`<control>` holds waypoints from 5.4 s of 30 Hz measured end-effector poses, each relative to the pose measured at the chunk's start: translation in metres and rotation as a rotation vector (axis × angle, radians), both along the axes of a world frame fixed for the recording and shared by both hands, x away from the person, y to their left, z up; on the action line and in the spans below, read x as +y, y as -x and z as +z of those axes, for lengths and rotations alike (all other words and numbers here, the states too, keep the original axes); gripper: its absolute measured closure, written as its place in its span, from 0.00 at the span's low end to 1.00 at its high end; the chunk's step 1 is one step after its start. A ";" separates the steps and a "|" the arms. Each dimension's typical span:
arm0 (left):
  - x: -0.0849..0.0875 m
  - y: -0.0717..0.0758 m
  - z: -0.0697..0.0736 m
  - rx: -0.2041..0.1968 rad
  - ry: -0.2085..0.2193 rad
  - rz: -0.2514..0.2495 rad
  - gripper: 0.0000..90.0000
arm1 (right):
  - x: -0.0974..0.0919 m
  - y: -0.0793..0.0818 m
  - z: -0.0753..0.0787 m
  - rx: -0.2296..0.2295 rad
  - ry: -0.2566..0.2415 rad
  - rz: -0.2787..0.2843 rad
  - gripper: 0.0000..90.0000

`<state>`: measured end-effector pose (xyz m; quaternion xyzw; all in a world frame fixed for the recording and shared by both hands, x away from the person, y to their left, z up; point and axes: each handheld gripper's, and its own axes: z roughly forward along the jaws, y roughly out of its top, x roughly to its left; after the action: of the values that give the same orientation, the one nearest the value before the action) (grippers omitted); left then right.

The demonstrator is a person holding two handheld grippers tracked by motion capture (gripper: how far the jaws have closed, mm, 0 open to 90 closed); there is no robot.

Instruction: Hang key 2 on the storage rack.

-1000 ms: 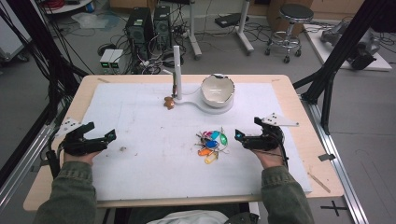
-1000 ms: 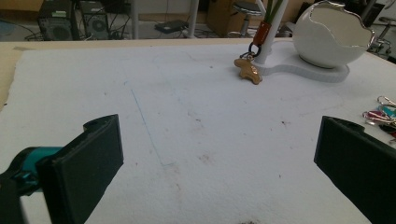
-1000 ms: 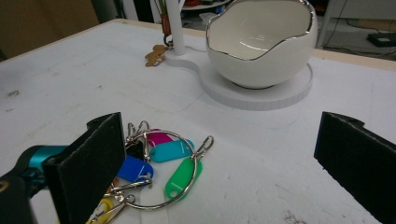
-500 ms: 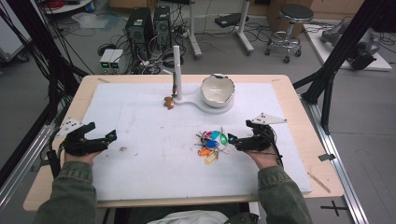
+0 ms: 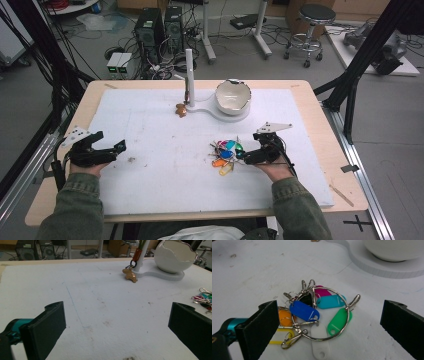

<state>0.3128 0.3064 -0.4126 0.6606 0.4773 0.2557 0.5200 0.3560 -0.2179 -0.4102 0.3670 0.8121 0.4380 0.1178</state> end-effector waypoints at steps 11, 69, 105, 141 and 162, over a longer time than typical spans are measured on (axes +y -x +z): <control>-0.001 0.000 0.000 -0.005 -0.001 -0.003 0.02 | 0.017 -0.005 -0.004 0.059 0.038 0.060 0.01; -0.005 -0.002 -0.001 0.003 -0.021 -0.030 0.02 | 0.067 -0.027 -0.011 0.202 0.246 0.277 0.96; -0.005 -0.002 -0.001 0.000 -0.014 -0.030 0.02 | 0.035 -0.027 0.056 0.108 -0.053 0.161 0.97; -0.005 -0.002 0.000 -0.005 -0.006 -0.032 0.02 | 0.041 -0.038 0.128 0.026 -0.206 0.204 0.97; -0.005 -0.003 -0.001 -0.006 -0.002 -0.034 0.02 | 0.057 -0.063 0.163 0.012 -0.236 0.242 0.97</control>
<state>0.3156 0.3013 -0.4133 0.6684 0.4641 0.2492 0.5252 0.4187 -0.1610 -0.2476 0.2805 0.7940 0.5391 0.0153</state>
